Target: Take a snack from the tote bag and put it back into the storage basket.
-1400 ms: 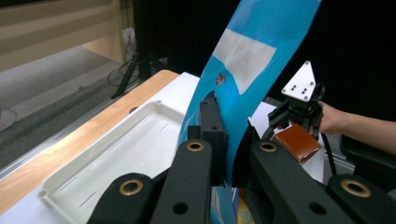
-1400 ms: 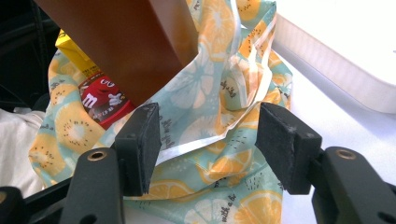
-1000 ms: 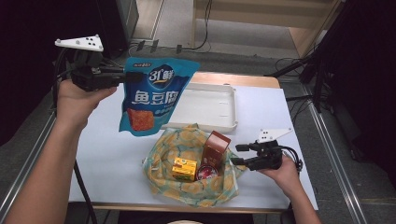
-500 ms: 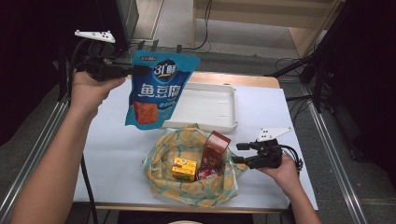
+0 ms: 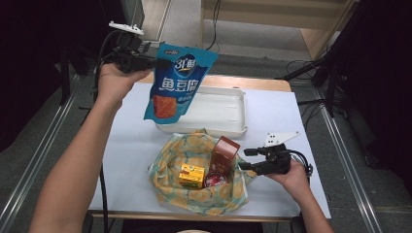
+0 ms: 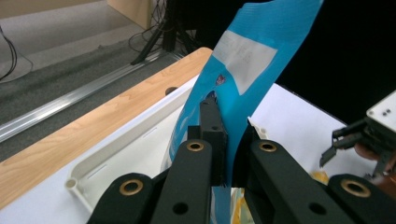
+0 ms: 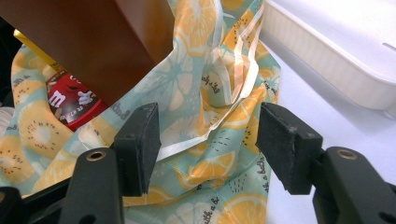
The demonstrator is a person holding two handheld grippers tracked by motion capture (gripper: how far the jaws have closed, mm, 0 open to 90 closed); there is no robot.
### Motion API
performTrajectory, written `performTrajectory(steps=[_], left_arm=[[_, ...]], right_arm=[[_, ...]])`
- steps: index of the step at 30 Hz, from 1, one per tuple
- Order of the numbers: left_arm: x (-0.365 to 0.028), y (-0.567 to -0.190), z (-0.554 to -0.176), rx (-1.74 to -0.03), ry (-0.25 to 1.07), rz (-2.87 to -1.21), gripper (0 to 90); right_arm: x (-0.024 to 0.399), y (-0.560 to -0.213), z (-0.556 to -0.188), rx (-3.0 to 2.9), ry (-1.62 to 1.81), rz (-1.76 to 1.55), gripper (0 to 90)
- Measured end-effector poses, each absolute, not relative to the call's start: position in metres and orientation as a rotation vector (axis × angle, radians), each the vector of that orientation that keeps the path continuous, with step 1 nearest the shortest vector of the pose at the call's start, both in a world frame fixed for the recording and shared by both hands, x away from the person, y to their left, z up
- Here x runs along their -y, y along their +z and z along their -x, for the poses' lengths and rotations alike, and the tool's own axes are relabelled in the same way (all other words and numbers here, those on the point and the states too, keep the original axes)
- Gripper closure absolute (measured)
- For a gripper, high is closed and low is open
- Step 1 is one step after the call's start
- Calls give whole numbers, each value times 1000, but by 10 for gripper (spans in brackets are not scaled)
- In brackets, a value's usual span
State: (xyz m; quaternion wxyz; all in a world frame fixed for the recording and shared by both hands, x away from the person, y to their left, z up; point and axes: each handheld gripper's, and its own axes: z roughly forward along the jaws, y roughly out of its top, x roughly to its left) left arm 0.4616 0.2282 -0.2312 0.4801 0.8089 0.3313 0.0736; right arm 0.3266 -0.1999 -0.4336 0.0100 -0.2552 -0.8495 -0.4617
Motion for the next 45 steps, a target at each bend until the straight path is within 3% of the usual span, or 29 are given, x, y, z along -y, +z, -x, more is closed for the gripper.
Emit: performTrajectory(steps=[20,29,45], left_arm=[[-177,-262,-512,-823,196,-1971,900],[-181,-280,-527,-834,181,-1930,899],[-198,-304,-519,-811,201,-1977,894]], right_arm=[[200,-434,-322,2667,-1425,828,411],[203,-435,-318,2677,-1424,838,413],[200,-437,-320,2688,-1396,831,414]])
